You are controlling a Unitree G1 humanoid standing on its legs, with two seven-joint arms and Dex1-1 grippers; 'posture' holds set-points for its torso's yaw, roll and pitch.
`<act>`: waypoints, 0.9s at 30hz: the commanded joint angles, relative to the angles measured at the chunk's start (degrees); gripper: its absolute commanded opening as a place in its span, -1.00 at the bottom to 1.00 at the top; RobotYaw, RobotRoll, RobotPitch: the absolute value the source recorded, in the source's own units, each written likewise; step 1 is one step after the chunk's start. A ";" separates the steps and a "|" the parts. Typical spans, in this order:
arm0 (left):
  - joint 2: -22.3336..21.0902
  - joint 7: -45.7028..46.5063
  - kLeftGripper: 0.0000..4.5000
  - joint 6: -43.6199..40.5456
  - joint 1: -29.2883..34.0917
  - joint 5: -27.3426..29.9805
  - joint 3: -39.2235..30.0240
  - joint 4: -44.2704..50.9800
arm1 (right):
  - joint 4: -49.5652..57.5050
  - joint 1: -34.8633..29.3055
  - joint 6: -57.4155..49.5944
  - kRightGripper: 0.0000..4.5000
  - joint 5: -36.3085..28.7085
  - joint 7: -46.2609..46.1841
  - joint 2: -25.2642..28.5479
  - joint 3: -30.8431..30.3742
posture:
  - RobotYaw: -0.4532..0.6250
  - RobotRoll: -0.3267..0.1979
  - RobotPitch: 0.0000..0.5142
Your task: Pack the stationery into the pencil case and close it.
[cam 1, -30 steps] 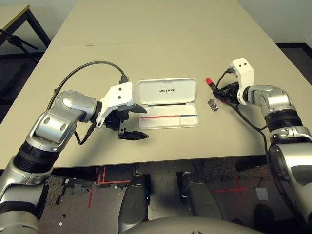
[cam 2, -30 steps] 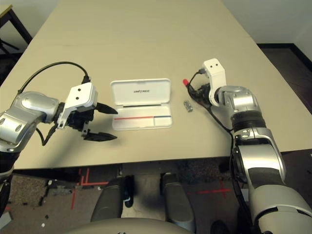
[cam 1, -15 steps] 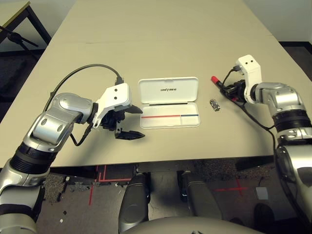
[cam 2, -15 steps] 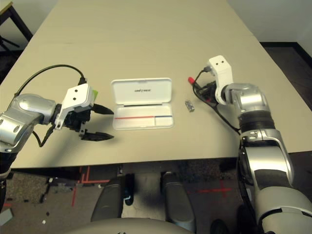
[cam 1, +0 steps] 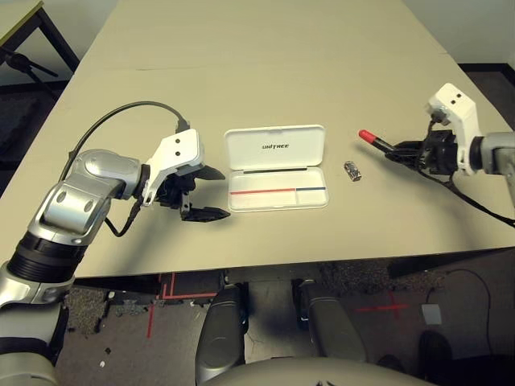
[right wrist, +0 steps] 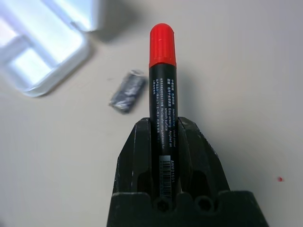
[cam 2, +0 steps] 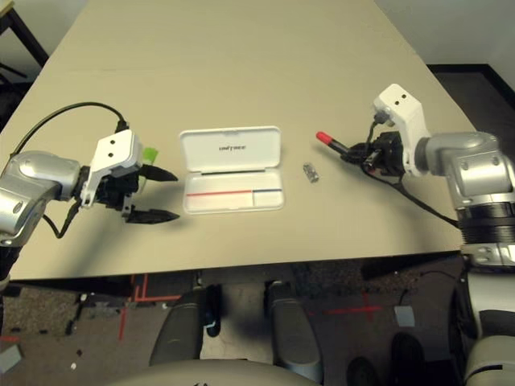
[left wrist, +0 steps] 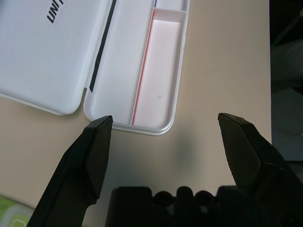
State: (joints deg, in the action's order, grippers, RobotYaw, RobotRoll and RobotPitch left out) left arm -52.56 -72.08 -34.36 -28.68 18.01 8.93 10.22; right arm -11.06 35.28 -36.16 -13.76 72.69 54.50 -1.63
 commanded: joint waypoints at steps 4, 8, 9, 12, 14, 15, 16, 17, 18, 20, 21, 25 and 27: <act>-1.21 0.14 1.00 -0.71 -0.43 0.45 -1.71 -0.26 | 2.69 1.23 6.03 -0.76 -0.78 9.25 0.67 -4.61 | -0.15 0.25 -0.32; -1.19 0.29 1.00 -1.27 -0.98 0.44 -2.04 -0.21 | 2.44 4.12 8.75 -0.76 0.44 12.05 -1.11 -8.25 | -0.13 0.25 -0.34; -1.19 0.40 1.00 -1.41 -0.97 0.46 -2.13 -0.05 | 2.32 5.04 9.22 -0.76 0.74 12.55 -1.89 -9.21 | -0.12 0.25 -0.34; -1.32 0.75 1.00 -2.01 -0.52 0.69 -2.47 0.78 | 2.50 7.41 10.98 -0.76 2.40 12.53 -4.95 -12.21 | -0.11 0.25 -0.35; -1.36 1.06 1.00 -2.29 -0.34 0.68 -2.63 1.01 | 2.48 9.04 12.01 -0.76 3.36 11.99 -8.13 -14.29 | -0.09 0.25 -0.36; -1.37 1.20 1.00 -2.36 -0.27 0.63 -2.71 1.07 | 2.40 9.69 12.59 -0.76 4.00 11.66 -9.65 -15.22 | -0.09 0.25 -0.36; -1.32 1.44 1.00 -2.60 -0.32 0.62 -2.75 1.09 | 2.14 10.28 13.43 -0.76 4.78 11.32 -11.19 -16.25 | -0.07 0.25 -0.36; -1.28 1.69 1.00 -2.77 -0.33 0.64 -2.85 1.16 | 1.98 10.65 13.66 -0.76 5.27 11.17 -12.36 -17.03 | -0.07 0.25 -0.36; -1.30 1.79 1.00 -2.92 -0.28 0.71 -2.97 1.27 | 1.82 10.92 13.60 -0.76 5.69 10.88 -13.37 -17.63 | -0.07 0.25 -0.36; -1.47 1.91 1.00 -3.07 -0.10 0.81 -3.17 1.47 | 0.93 11.31 14.43 -0.76 6.92 9.65 -15.20 -18.39 | -0.07 0.25 -0.37; -1.52 2.19 1.00 -3.27 0.07 0.83 -3.42 1.49 | -0.05 11.83 14.92 -0.76 7.95 7.95 -17.09 -19.11 | -0.04 0.25 -0.38; -1.51 3.56 1.00 -5.78 0.71 1.37 -4.44 1.78 | -3.77 12.97 17.34 -0.76 10.62 3.54 -22.93 -20.44 | -0.02 0.25 -0.38; -1.56 4.16 1.00 -7.21 0.75 1.58 -4.88 1.85 | -5.68 13.75 19.60 -0.76 11.95 2.10 -25.29 -21.21 | -0.01 0.25 -0.39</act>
State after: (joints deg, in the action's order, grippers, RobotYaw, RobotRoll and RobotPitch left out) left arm -53.18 -68.47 -40.01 -28.55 18.39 4.90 10.87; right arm -15.26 48.12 -18.59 -3.09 75.84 29.96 -21.96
